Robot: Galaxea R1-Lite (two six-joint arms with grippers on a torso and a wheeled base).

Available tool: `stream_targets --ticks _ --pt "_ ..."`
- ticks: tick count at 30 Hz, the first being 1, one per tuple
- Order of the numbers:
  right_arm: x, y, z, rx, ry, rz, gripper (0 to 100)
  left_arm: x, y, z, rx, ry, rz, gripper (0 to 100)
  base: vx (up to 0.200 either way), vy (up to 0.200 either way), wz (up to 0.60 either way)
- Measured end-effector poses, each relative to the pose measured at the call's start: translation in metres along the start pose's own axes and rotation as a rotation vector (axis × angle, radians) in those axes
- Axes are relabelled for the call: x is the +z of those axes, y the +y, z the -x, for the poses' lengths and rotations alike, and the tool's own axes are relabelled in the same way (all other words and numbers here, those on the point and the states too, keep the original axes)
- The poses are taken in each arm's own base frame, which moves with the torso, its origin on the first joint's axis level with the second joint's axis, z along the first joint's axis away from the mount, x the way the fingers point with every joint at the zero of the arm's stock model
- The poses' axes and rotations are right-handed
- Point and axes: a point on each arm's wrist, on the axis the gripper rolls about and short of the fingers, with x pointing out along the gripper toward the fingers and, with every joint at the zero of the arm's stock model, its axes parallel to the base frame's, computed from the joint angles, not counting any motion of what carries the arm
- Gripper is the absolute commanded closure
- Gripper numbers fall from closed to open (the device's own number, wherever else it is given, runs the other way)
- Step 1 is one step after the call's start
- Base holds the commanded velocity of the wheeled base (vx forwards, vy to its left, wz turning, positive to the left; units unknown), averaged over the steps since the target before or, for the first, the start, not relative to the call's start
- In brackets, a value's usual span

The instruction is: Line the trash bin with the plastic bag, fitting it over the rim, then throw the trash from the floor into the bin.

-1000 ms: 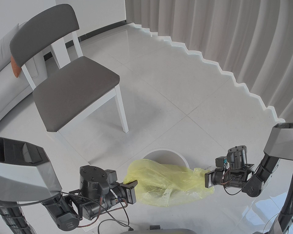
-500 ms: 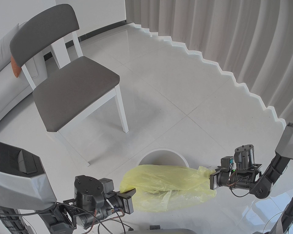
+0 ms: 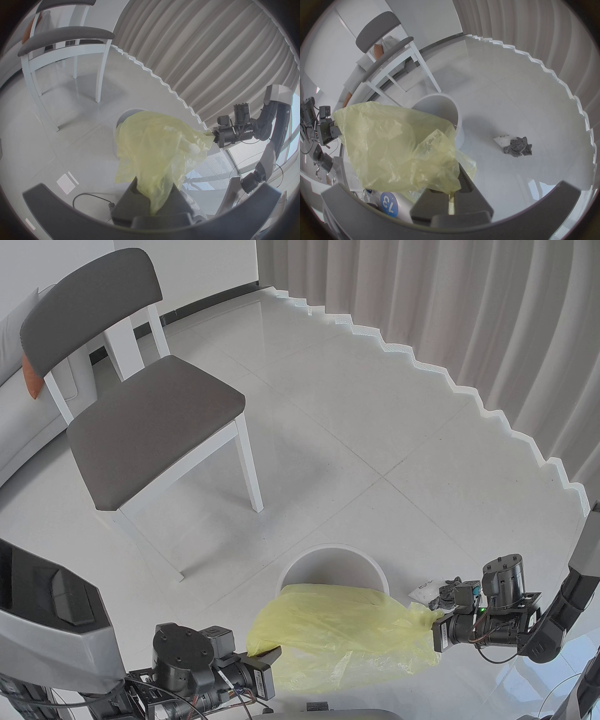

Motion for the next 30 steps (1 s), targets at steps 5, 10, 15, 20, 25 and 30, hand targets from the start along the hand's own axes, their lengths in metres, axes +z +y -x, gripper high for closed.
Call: stream_targets --ticks 5,10,15,20,25,30 --pt "-0.002 0.002 -0.001 0.005 0.01 0.004 100 -0.007 0.001 -0.003 -0.005 -0.003 -0.004 100 0.0 0.0 0.0" --pt "0.002 0.001 -0.013 0.009 -0.009 0.005 100 -0.018 0.01 -0.012 0.025 0.025 -0.006 100 0.0 0.0 0.0" --pt "0.011 0.0 -0.03 0.009 -0.03 0.005 100 -0.017 0.026 -0.027 0.07 0.035 -0.002 100 0.0 0.0 0.0" --pt "0.018 -0.005 -0.043 0.007 -0.048 -0.004 100 -0.013 0.041 -0.037 0.096 0.028 0.008 100 0.0 0.0 0.0" --pt "0.023 -0.014 -0.05 -0.008 -0.061 -0.021 100 -0.008 0.056 -0.043 0.127 0.011 0.033 100 0.0 0.0 0.0" --pt "0.023 -0.021 -0.051 -0.025 -0.065 -0.035 100 -0.005 0.061 -0.047 0.134 -0.005 0.043 100 0.0 0.0 0.0"
